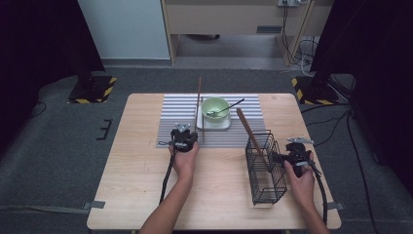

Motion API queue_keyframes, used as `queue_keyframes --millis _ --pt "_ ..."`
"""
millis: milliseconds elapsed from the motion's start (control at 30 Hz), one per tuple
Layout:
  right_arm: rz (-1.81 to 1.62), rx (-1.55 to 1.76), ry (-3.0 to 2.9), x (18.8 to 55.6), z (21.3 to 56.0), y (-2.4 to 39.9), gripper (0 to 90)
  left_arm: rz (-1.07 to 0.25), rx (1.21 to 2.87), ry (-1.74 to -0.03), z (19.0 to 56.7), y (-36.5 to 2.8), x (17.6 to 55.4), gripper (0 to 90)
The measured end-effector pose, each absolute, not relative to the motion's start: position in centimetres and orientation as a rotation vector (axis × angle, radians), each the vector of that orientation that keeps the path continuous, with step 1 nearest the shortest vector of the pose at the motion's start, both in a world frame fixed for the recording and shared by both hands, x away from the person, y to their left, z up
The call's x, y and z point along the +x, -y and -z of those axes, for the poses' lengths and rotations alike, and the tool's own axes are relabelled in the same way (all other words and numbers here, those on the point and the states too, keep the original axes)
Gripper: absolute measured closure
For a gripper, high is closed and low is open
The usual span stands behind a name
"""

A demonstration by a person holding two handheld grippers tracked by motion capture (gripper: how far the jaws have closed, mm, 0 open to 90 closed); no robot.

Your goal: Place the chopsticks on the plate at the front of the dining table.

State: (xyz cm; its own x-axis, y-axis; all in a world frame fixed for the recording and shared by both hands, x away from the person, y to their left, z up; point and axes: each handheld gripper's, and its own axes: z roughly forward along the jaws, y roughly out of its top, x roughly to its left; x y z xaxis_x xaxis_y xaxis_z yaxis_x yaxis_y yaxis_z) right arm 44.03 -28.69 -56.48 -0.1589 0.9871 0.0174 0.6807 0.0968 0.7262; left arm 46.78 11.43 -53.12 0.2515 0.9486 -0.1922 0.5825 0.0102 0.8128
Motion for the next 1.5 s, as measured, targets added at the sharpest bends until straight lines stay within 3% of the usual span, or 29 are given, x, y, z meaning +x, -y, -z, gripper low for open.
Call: queue_keyframes --millis 667,1500 --pt "-0.834 1.628 -1.898 44.0 56.5 28.7 2.1 -0.633 1.639 -1.444 53.3 -11.6 45.7 85.8" --pt "-0.834 1.626 -1.900 44.0 56.5 28.7 1.8 -0.598 1.686 -1.500 53.3 -12.3 46.5 85.7"
